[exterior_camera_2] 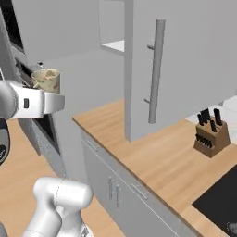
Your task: Gather all objects into one cabinet and sort the glasses and bowls to opposite sides.
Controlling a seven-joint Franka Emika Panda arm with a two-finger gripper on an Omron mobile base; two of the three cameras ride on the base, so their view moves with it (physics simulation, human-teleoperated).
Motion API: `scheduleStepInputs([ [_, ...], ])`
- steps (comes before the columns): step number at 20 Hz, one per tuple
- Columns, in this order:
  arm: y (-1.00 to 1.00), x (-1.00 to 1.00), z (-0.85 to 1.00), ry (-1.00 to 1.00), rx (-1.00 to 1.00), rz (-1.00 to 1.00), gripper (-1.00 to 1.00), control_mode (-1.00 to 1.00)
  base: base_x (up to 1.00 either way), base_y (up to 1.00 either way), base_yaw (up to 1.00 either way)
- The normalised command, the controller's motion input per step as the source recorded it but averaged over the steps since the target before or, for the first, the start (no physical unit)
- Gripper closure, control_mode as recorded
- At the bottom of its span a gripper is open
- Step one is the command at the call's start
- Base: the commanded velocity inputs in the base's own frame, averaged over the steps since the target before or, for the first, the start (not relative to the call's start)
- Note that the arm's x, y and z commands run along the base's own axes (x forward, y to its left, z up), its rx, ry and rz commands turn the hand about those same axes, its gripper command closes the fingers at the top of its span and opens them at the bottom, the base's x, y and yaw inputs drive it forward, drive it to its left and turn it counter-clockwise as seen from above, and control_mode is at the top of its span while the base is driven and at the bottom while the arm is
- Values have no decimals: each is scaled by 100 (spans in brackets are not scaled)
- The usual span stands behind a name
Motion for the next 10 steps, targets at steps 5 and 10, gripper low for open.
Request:
scheduleStepInputs([
  [5, 0, 0, 0, 0, 0, 0, 100, 100, 66, 37, -55],
  [10, 0, 0, 0, 0, 0, 0, 100, 100, 61, 43, -55],
])
